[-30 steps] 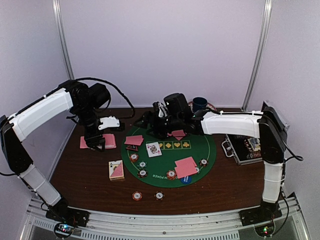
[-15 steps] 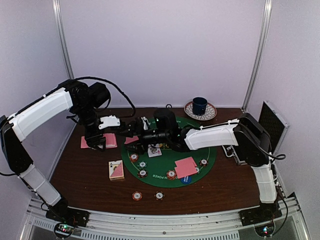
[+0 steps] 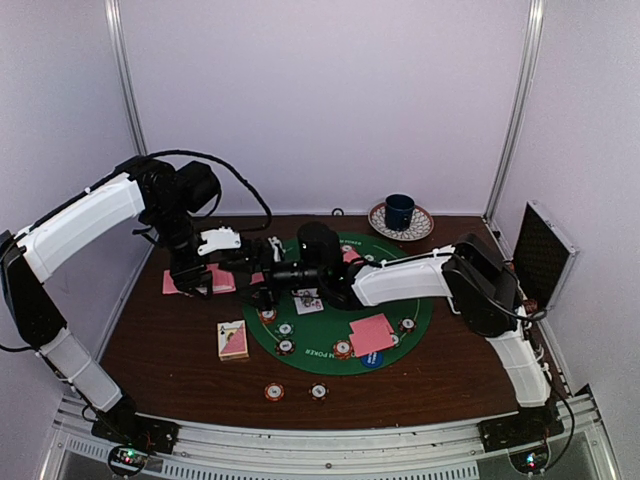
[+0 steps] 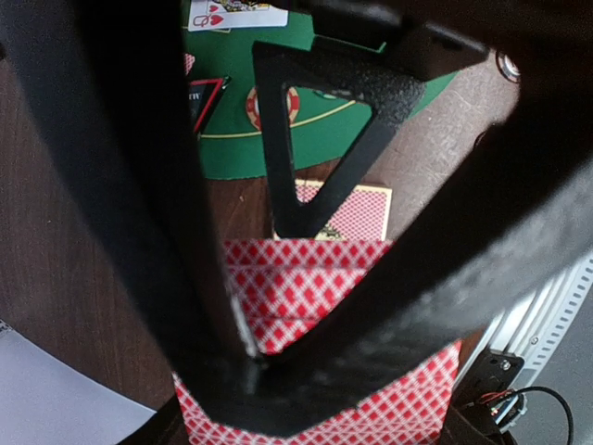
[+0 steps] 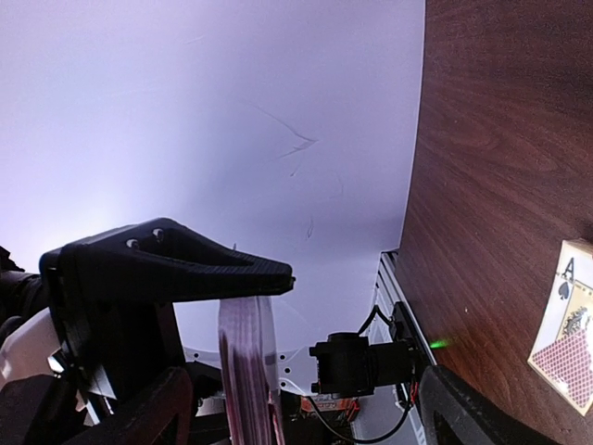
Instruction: Distribute texas hold em gaming equipment
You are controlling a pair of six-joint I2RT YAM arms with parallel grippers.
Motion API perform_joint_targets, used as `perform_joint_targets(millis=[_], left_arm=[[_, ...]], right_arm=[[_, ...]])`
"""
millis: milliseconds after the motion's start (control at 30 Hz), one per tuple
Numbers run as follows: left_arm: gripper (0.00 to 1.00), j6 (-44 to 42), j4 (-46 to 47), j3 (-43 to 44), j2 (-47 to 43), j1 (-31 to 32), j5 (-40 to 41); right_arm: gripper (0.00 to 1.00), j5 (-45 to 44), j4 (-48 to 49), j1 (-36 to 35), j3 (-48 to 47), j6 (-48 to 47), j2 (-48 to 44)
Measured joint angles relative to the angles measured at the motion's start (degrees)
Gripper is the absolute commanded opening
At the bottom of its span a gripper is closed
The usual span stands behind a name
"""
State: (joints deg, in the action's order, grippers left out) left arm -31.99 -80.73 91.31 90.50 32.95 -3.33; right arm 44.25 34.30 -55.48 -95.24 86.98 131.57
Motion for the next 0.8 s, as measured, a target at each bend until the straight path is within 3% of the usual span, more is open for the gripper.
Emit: perform_joint_targets(millis=[800], left_arm=[[0.0,0.0,-0.13,0.0,0.44,0.0,-0.11]], right_arm=[[0.89,2.93,2.82,-3.32,-15.04,4.76,10.6]])
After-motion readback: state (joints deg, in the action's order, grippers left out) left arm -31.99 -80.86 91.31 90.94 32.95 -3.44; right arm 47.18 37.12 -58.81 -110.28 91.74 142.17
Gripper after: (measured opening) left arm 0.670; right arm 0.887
